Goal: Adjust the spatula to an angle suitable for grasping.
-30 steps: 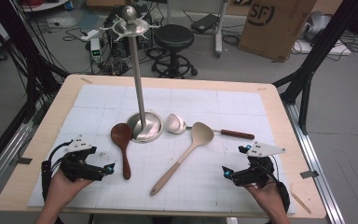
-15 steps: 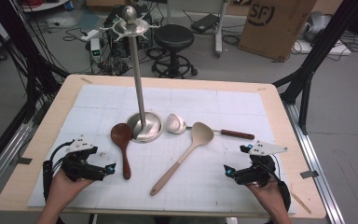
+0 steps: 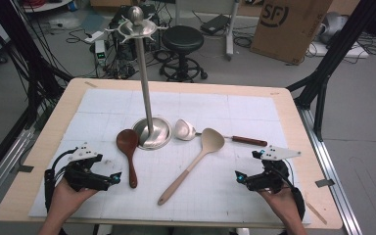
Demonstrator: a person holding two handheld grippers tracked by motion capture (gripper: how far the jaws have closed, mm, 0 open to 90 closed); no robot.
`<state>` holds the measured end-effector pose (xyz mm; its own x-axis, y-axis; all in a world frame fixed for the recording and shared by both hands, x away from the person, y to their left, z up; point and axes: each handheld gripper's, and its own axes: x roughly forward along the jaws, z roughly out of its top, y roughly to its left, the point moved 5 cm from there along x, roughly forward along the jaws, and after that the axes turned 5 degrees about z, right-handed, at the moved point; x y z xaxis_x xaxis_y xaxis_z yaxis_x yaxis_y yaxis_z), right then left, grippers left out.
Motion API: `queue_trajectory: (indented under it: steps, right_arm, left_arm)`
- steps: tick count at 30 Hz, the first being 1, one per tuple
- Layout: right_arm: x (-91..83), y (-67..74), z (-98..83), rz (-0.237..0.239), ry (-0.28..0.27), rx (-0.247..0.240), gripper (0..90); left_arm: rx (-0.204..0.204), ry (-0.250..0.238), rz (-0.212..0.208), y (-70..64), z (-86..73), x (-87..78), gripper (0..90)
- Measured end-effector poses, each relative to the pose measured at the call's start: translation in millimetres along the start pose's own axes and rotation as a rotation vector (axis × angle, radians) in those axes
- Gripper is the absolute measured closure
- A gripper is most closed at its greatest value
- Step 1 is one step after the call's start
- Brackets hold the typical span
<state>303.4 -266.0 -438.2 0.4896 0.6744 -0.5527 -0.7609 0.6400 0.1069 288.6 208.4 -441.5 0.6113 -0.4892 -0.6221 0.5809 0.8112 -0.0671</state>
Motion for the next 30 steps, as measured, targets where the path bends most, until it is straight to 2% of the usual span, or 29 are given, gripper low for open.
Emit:
queue_trajectory:
  steps: [6, 16, 17, 18, 19, 20, 22, 27, 30]
  right_arm:
    - [1.5, -11.5, 4.5, -0.011, 0.016, 0.014, 0.4]
    - [9.3, -36.5, 22.6, -0.015, 0.048, 0.018, 0.6]
    - [10.9, -38.7, 25.0, -0.015, 0.05, 0.019, 2.5]
    - [13.4, -42.3, 29.9, -0.006, 0.03, 0.014, 14.0]
    - [13.4, -42.3, 29.9, -0.006, 0.03, 0.014, 14.0]
    - [14.6, -44.0, 31.8, 0.001, 0.026, 0.008, 17.6]
    - [18.5, -47.1, 34.6, -0.002, 0.045, 0.005, 14.4]
    - [24.4, -56.6, 45.4, 0.003, 0.061, -0.013, 15.0]
    - [29.3, -68.6, 51.9, -0.02, 0.055, 0.006, 15.1]
  left_arm:
    - [0.008, 0.005, -0.007, -1.2, 0.0, 0.6, 1.6]
    - [-0.008, -0.004, -0.001, -0.7, -0.2, 0.1, 1.6]
    - [-0.009, -0.005, 0.002, -0.5, -0.1, -0.1, 1.6]
    - [-0.01, -0.005, 0.001, -0.4, -0.1, -0.4, 1.7]
    - [-0.01, -0.006, 0.002, -0.2, -0.2, -0.7, 1.7]
    - [-0.015, -0.008, 0.005, -0.4, -0.1, -0.8, 1.6]
    - [-0.012, -0.006, 0.008, 0.3, -0.3, -1.2, 1.6]
    - [-0.015, -0.006, 0.006, 1.7, -0.9, -1.5, 1.6]
    - [-0.015, -0.005, 0.008, 2.6, -1.3, -2.2, 1.6]
